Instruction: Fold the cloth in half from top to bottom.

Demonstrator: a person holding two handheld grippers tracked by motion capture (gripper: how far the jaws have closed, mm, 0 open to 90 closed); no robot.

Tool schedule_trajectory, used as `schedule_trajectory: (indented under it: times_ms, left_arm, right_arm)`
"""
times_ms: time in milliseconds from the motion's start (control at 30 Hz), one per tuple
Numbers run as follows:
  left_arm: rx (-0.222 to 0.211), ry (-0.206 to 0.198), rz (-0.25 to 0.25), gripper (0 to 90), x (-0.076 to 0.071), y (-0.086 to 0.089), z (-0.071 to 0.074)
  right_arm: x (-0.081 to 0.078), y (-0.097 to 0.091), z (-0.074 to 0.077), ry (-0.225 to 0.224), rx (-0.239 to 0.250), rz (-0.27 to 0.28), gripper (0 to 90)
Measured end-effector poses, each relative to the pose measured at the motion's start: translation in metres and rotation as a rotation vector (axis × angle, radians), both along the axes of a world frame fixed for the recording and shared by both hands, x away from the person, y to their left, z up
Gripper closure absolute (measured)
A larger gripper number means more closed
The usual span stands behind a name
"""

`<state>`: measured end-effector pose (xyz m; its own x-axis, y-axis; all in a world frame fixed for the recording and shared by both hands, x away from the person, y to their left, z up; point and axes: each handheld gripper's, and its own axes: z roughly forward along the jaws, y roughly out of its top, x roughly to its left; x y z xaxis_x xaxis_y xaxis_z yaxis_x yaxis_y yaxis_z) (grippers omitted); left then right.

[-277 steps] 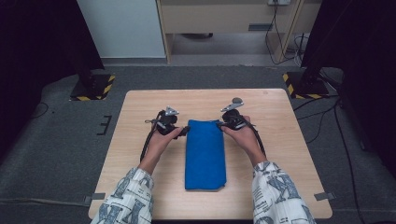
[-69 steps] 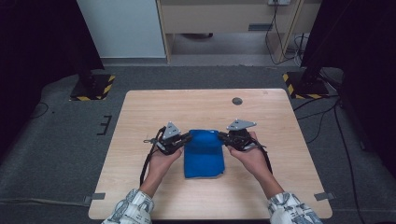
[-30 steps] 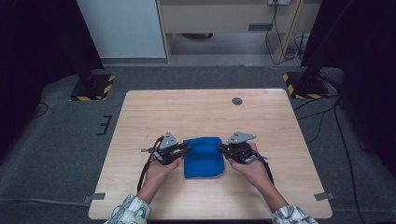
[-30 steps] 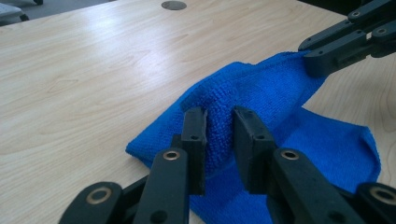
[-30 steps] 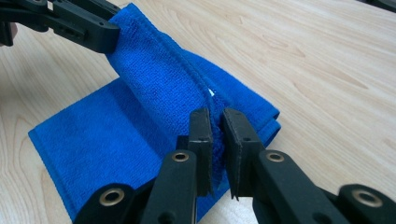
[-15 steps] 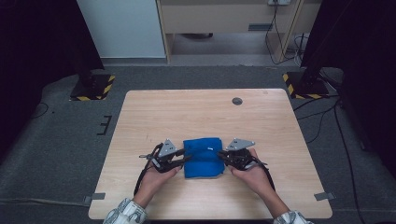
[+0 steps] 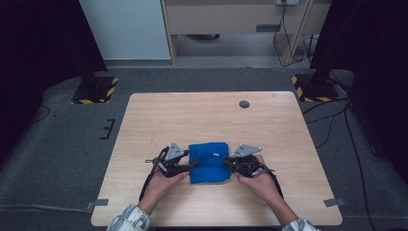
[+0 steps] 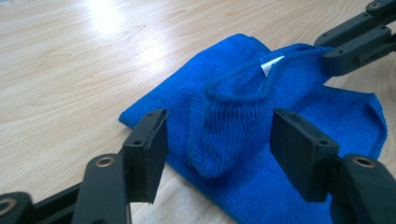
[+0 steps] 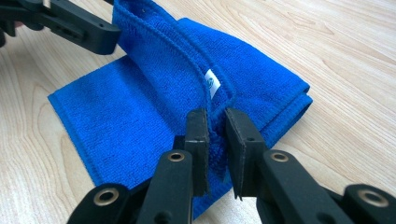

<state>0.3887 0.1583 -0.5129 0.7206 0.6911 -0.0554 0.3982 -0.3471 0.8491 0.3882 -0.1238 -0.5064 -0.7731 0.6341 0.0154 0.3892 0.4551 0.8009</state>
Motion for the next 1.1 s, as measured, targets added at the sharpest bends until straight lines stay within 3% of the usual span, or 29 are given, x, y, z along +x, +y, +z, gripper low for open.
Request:
schedule_trajectory:
  times_ms: [200, 400, 667, 833, 1100]
  left_arm:
    - [-0.001, -0.007, -0.02, 38.5, 0.004, -0.004, 0.0]
    - [-0.014, -0.021, -0.05, 52.9, 0.002, -0.01, 0.006]
    - [-0.007, 0.005, -0.097, 66.6, -0.006, -0.012, 0.008]
    - [-0.002, 0.02, -0.098, 75.0, -0.008, -0.012, 0.008]
    - [0.035, 0.06, -0.126, 74.5, -0.019, -0.011, 0.005]
  right_arm:
    - [-0.001, -0.001, 0.002, -0.002, 0.006, 0.006, 79.4]
    - [-0.002, 0.0, 0.007, -0.013, 0.018, 0.007, 79.5]
    - [-0.009, -0.003, 0.012, -0.026, 0.028, 0.017, 79.4]
    - [-0.013, -0.005, 0.012, -0.027, 0.03, 0.019, 79.5]
    - [-0.021, -0.007, 0.008, -0.016, 0.025, 0.036, 79.4]
